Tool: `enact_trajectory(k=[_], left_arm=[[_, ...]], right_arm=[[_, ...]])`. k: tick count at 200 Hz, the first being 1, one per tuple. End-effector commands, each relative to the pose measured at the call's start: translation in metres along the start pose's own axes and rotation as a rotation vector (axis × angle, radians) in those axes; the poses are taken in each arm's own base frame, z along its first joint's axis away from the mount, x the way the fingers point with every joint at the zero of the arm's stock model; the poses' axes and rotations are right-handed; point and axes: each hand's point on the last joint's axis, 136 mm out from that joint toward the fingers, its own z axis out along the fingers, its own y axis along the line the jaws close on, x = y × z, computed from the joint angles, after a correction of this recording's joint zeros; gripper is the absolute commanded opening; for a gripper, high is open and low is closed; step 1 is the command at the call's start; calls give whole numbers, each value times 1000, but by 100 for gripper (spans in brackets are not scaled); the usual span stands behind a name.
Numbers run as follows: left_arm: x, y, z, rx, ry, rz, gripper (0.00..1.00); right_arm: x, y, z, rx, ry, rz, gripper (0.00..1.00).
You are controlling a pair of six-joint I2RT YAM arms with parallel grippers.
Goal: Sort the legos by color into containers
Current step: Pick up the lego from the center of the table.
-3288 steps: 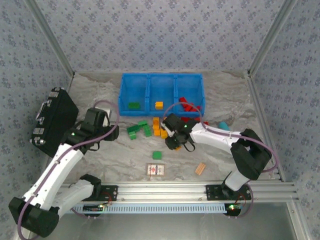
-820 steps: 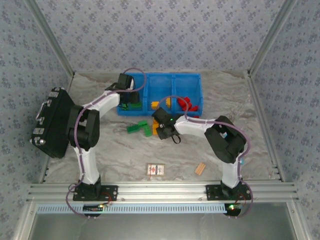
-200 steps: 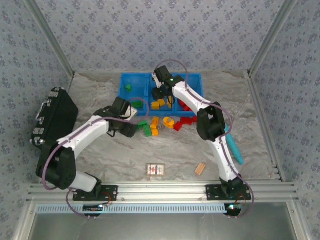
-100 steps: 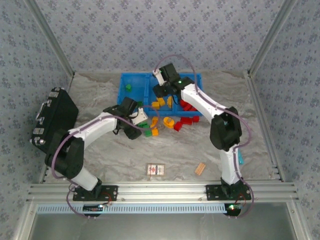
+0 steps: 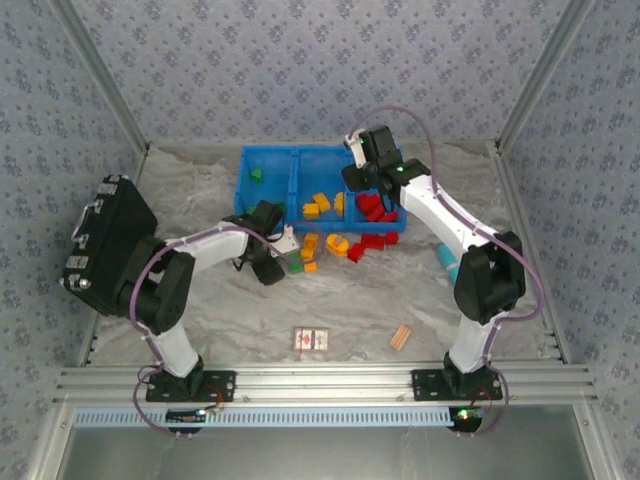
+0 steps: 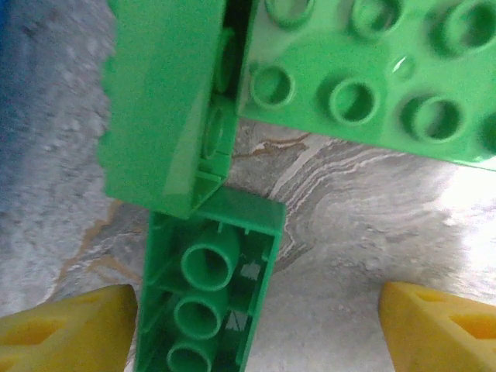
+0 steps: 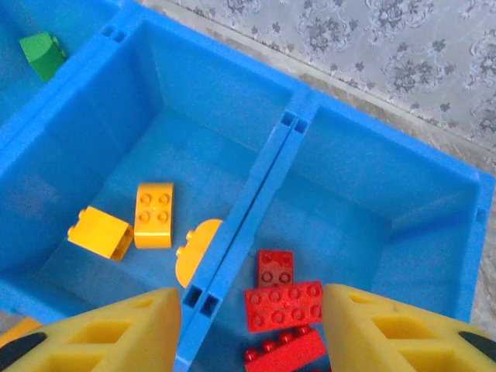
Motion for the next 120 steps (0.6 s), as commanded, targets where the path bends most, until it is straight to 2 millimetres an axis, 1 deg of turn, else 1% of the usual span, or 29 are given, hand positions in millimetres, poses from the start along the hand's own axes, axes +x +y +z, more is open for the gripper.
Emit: enact_trajectory(k=[1,14,32,72,87,107,120], left_arm=[[8,10,9,-44,66,15,80],[10,13,11,-57,85,6,79],[11,14,13,-56,104,-12,75],[17,5,21,-15,155,-28,64],[18,2,22,-12,163,-32,58],[21,-4,27,-5,180,-34,44],[22,-8,30,-3,194,-25,41]], right_arm=[[-6,-12,-16,40,-41,34,52],[-3,-13,-16,42,-35,40,52],[-1,-16,-18,48,-28,42,52],[0,-21,-26,71,-30,37,51],[2,-22,-29,74,-32,39,52],[3,-24,-32,86,-27,33,52],[3,-27,-36,99,-27,28,51]])
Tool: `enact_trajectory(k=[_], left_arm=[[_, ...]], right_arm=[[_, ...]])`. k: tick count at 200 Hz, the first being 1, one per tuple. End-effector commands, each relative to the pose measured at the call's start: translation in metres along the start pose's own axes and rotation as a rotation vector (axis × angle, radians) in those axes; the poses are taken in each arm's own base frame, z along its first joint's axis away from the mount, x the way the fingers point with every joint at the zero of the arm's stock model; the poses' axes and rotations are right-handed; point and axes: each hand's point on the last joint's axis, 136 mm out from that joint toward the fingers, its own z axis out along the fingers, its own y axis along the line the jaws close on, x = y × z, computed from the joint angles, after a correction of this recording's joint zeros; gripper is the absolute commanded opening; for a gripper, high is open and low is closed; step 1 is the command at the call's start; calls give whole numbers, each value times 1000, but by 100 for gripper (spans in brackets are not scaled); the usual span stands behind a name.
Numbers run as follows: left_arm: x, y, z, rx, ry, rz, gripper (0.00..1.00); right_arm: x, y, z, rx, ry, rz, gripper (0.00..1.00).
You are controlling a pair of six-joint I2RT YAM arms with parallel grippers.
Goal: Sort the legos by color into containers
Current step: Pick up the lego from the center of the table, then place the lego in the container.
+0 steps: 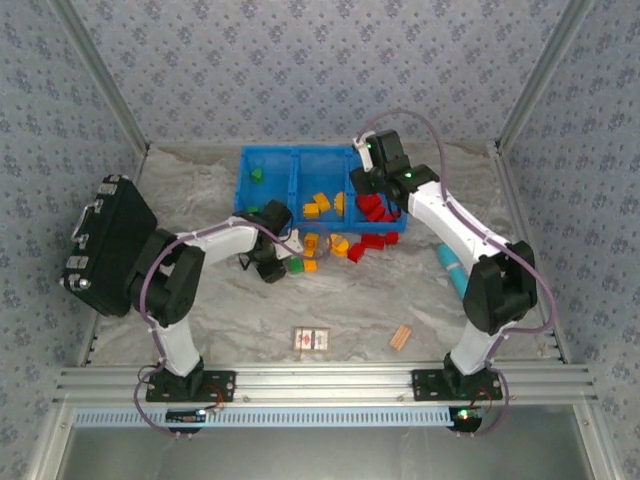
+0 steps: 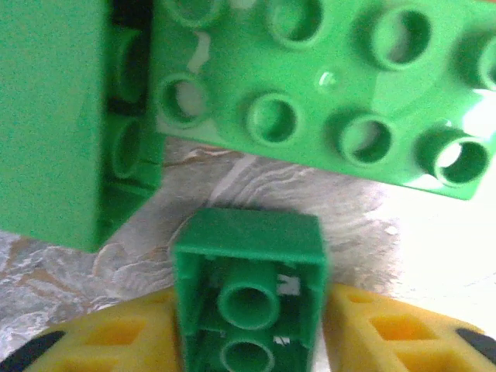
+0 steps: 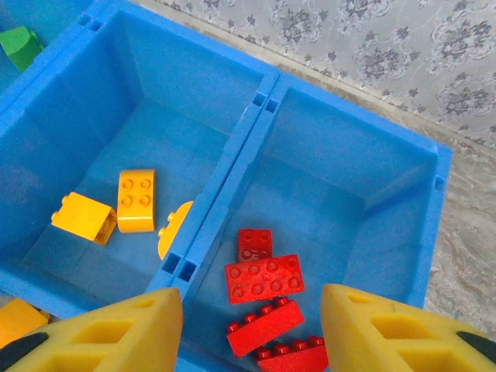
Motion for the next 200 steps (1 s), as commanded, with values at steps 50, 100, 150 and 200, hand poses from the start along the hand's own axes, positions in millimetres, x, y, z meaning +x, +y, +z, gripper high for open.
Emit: enact_trajectory(k=[50,100,150,200], left_arm=[[20,2,20,-84,124,-25,37],[6,14,-36,-155,10,-96,37],[-23,58,-110,-300,-184,-157,38],[-36,139,-140,-439,-266,-378,39]], right_arm=[[0,-21,-43,67,-45,13,52],[34,-29,-74,29,-12,107,54],[104,-29,-101,-129,15,384,58],[155,-13,-91,-210,110,540,58]])
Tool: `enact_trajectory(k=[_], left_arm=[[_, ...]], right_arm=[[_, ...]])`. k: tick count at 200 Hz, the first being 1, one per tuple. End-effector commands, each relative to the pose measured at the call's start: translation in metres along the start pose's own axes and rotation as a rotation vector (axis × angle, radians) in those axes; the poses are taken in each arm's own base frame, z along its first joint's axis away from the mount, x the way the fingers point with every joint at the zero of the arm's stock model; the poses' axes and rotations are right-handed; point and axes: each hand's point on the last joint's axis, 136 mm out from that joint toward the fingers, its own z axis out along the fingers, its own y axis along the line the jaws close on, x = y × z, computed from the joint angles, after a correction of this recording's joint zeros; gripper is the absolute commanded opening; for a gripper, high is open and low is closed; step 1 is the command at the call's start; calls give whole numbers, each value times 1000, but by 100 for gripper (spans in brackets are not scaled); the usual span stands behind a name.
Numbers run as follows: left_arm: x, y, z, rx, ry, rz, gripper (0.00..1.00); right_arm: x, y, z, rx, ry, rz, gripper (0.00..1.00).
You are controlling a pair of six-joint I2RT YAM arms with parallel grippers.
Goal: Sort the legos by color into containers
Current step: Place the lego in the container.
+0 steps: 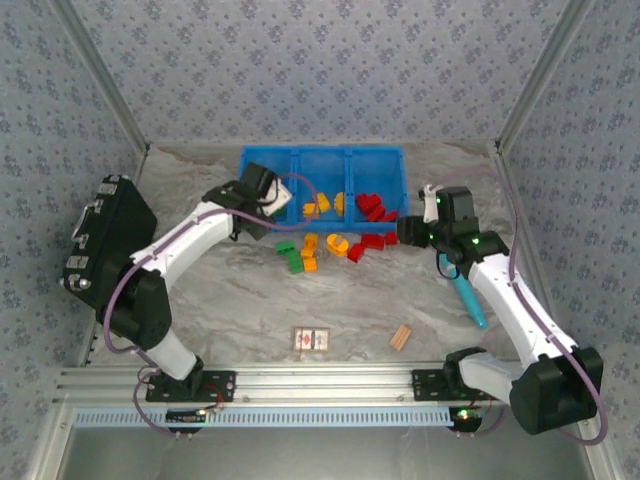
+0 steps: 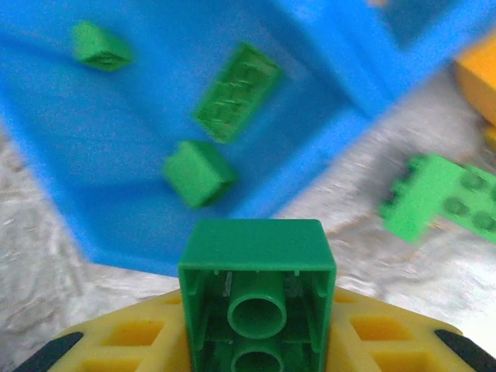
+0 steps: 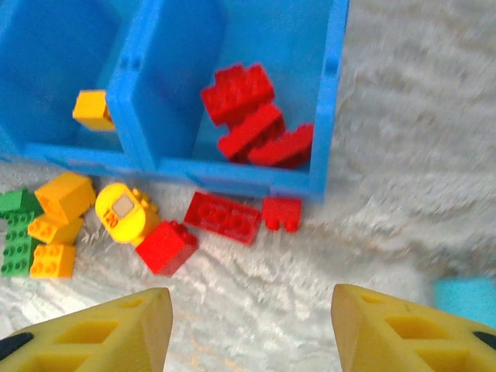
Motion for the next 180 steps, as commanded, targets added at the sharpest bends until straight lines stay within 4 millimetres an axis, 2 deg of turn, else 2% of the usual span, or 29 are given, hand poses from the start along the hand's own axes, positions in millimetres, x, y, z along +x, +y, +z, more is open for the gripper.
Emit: enact_trajectory(k=[1,26,53,83,124,140,158,180], left_arm=[[-12,37,7,-92,-3,-113,39],[-20,59,25,-112,19,-197,39],[-28,61,51,-89,47,-201,39],[-28,62,80,-78,106,-198,40],[-29,66,105,-69,99,-229,39],[-28,67,108,-70,105,-231,43],[-29,68,108,-75,100,-224,47],[-31,71,107,-80,94,-223,50]], right_arm=[[18,11,5,-96,48,114,58],[33,23,16,-158,80,143,59],[45,50,23,-246,86,11,63],[52,64,32,-283,105,-25,64],[64,69,65,-301,148,-8,65],[65,69,78,-283,170,20,65],[65,56,93,-166,202,88,65],[65,52,102,-75,229,128,66]])
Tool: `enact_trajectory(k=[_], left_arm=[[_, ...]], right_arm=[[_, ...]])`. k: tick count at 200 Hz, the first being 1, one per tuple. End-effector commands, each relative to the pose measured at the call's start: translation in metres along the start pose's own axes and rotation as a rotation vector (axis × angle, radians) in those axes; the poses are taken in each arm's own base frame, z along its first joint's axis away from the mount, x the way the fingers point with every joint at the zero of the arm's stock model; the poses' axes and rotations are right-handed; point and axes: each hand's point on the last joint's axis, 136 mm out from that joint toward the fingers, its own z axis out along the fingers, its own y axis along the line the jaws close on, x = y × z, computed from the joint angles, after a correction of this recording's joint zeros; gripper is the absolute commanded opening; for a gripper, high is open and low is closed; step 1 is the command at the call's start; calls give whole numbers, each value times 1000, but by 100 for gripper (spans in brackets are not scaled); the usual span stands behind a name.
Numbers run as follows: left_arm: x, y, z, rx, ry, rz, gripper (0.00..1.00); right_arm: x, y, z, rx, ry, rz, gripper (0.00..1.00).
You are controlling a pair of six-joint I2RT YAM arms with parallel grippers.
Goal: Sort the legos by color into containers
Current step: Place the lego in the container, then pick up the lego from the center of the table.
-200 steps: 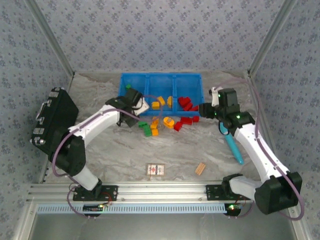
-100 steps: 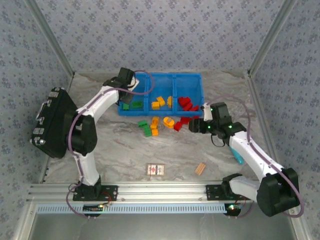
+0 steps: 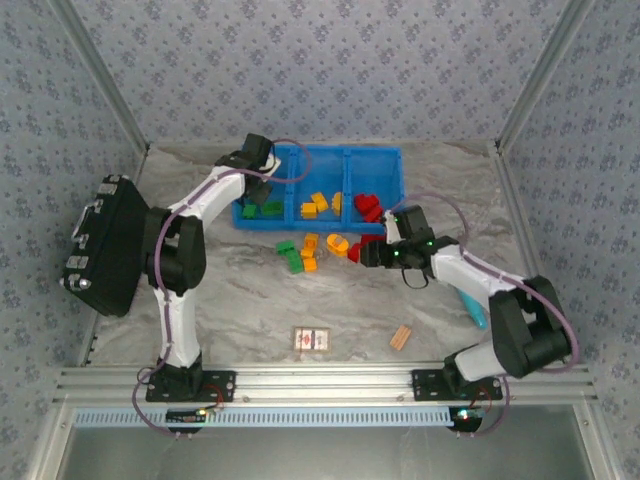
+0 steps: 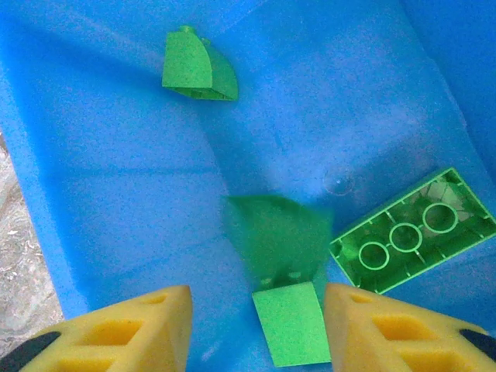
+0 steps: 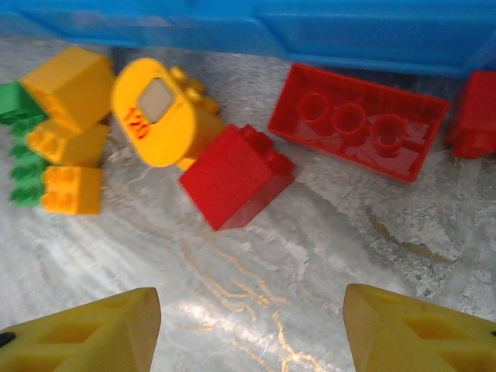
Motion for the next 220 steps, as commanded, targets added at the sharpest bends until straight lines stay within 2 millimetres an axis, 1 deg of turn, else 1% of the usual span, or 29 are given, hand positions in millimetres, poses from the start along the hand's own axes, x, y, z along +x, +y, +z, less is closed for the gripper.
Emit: enact_trajectory(k=[1,33,52,72,77,82,98,104,105,107,108,110,112,125,146,152,182,205,211,214,220], left_arm=[[-2,6,6,-5,4,-16,50],[-7,8,-4,3,-20,-26,51],[-12,13,-20,5,-53,-47,54],[-18,22,-49,-2,-108,-88,59],[-20,23,-57,5,-127,-106,63],[-22,25,-68,10,-153,-125,66],[-28,29,-100,38,-235,-167,69],[-29,31,-111,44,-262,-179,72],[-29,31,-113,45,-265,-182,77],[-30,32,-117,47,-275,-185,91],[-30,32,-119,47,-280,-187,96],[-30,33,-122,47,-287,-190,99],[-30,33,-125,49,-294,-192,100],[-29,39,-143,43,-319,-210,100],[-22,47,-161,13,-307,-220,100],[-15,48,-165,5,-286,-221,100],[-5,52,-194,4,-338,-262,100],[9,52,-211,10,-375,-286,100],[14,50,-214,16,-379,-287,100],[11,51,-217,14,-406,-293,100],[13,51,-220,14,-420,-292,100]], right_arm=[[-18,-3,1,95,-35,76,66],[-21,6,6,111,-37,119,69],[-21,8,10,127,-26,153,69],[-19,6,16,181,-2,174,70],[-19,5,16,202,3,184,70],[-18,4,19,218,11,183,70],[-17,3,23,252,19,227,70],[-16,2,24,261,22,243,70],[-16,2,24,261,22,243,70],[-16,2,25,265,23,251,70],[-16,2,25,265,23,251,70],[-16,2,26,267,25,256,70],[-16,2,26,270,26,262,71],[-16,2,28,284,20,289,72],[-16,3,32,294,9,323,75],[-16,3,32,295,6,333,75],[-16,-2,35,324,9,362,75],[-16,-6,38,363,18,380,76],[-15,-8,39,379,20,393,77],[-16,-8,39,381,18,396,83],[-16,-10,41,386,21,404,88]])
